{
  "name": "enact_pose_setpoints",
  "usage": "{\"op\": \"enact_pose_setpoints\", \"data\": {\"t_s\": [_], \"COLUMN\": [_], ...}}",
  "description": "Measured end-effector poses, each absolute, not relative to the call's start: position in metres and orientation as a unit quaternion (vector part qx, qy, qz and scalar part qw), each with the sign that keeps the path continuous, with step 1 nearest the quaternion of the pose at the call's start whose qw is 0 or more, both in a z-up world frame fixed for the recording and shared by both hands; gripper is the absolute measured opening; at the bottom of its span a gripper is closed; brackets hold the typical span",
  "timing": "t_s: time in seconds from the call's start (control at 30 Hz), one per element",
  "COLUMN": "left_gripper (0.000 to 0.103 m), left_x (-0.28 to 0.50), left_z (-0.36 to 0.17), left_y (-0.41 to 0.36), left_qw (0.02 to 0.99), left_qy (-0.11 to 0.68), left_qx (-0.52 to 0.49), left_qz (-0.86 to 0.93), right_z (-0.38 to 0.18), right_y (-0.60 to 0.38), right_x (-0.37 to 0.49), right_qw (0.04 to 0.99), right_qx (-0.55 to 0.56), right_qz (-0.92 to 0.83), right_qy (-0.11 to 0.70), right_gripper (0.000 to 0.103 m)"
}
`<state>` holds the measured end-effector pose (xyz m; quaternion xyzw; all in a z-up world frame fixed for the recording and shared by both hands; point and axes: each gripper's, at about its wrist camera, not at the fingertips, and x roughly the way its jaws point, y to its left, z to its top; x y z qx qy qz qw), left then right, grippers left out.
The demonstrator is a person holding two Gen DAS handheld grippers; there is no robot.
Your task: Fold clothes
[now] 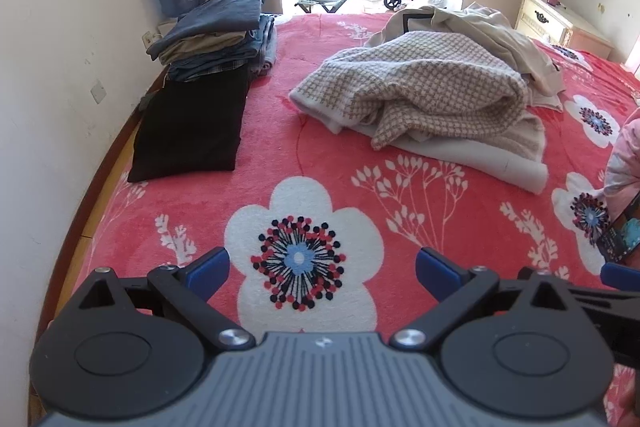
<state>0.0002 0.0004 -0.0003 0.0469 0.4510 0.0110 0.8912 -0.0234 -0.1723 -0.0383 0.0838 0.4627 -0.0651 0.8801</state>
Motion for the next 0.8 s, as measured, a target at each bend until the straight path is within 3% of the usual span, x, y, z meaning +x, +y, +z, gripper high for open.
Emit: {"op": "enact_pose_setpoints", "data": {"t_s": [0.8], "left_gripper": [0.099], "left_x": [-0.004], "left_z": [-0.001], "left_y": [0.021], "left_qw": [0.892], "left_qy": [0.451], "left_qx": [0.008], "left_qz": [0.029], "right_z": [-0.034], "right_y": [-0.160], "right_x": [-0.028], "right_qw": [0.884], "right_qx": [0.061], "right_qz": [-0.075], "right_qy": [0.457], "right_gripper": [0.093]}}
